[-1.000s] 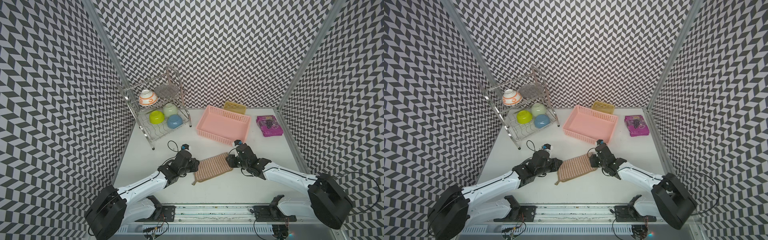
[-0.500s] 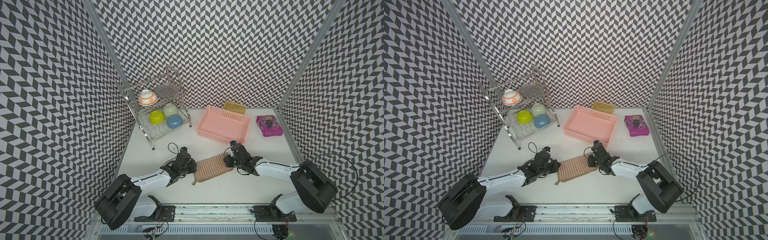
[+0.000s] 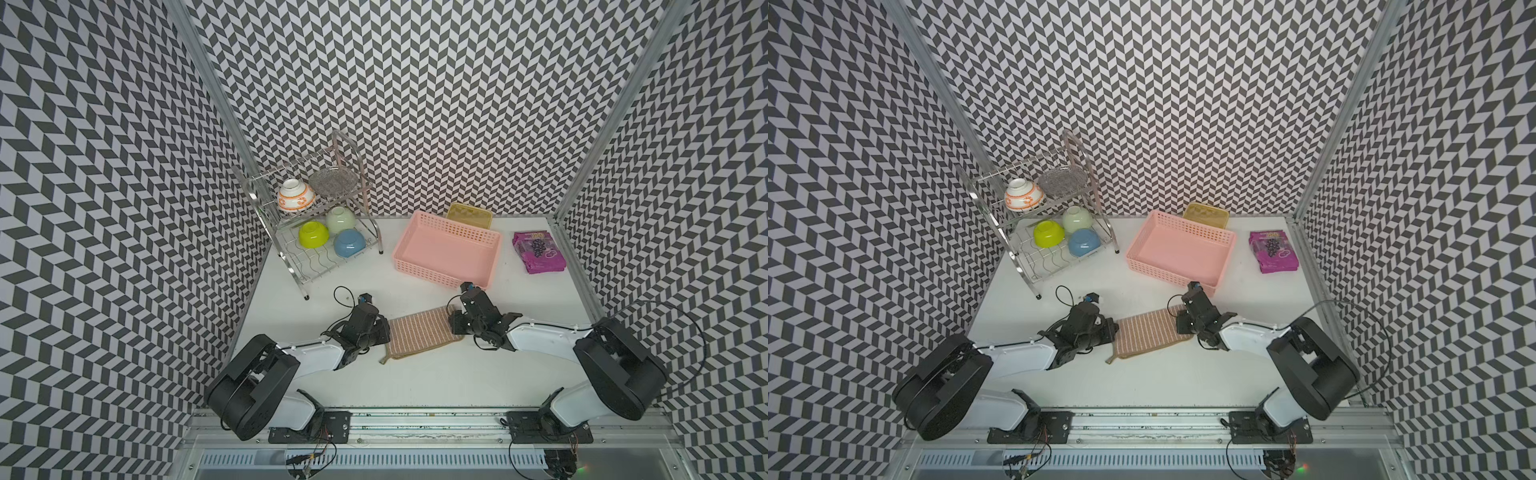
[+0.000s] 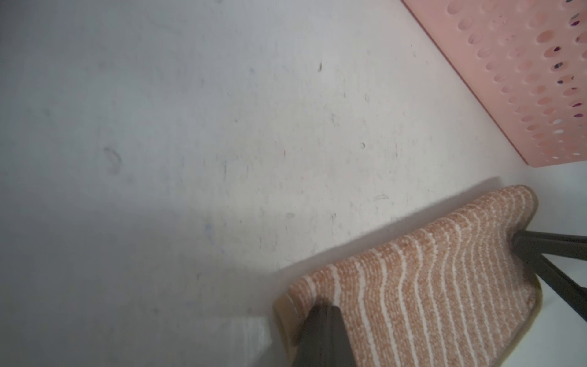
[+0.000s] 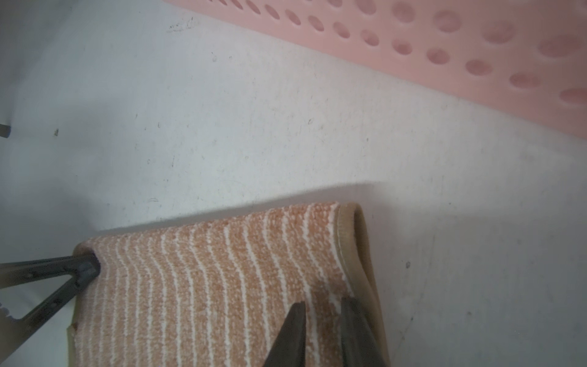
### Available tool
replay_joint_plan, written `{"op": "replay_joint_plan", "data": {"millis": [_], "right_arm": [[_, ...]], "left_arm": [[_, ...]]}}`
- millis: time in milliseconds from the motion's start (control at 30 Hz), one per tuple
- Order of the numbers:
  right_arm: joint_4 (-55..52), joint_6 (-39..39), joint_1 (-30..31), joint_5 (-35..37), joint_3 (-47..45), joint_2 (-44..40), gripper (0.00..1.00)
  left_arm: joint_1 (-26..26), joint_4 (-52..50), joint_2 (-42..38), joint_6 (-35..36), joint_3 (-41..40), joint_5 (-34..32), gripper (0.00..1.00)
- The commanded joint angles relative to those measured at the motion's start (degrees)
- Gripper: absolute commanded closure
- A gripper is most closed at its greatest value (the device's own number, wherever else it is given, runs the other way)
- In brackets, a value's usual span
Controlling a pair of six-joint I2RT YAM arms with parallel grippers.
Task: Fold the square dishcloth
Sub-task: Smooth out the cleaning item at the center of the board, then fold the cleaning item at the center of the board.
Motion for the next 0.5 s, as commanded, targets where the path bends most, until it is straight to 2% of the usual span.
{"op": "replay_joint_plan", "data": {"millis": [0, 100, 300, 467], "right_arm": [[2.3, 0.3, -0.4, 1.6, 2.0, 0.4, 0.77], [0.3, -0.6, -0.6, 2.9, 3.0, -1.2, 0.77], [-4.0, -2.1, -0.6, 4.2, 3.4, -6.8, 0.68], [-6.7, -0.8, -0.6, 2.1, 2.6, -8.5, 0.66]], "left_arm": [[1.4, 0.4, 1.5, 4.1, 3.0, -2.4, 0.96], [1.6, 0.0, 1.1, 5.0, 4.7, -1.0, 0.94], [1.6, -2.0, -3.9, 4.9, 6.3, 2.4, 0.74], [1.6, -4.9, -7.8, 3.6, 6.7, 1.7, 0.69]]}}
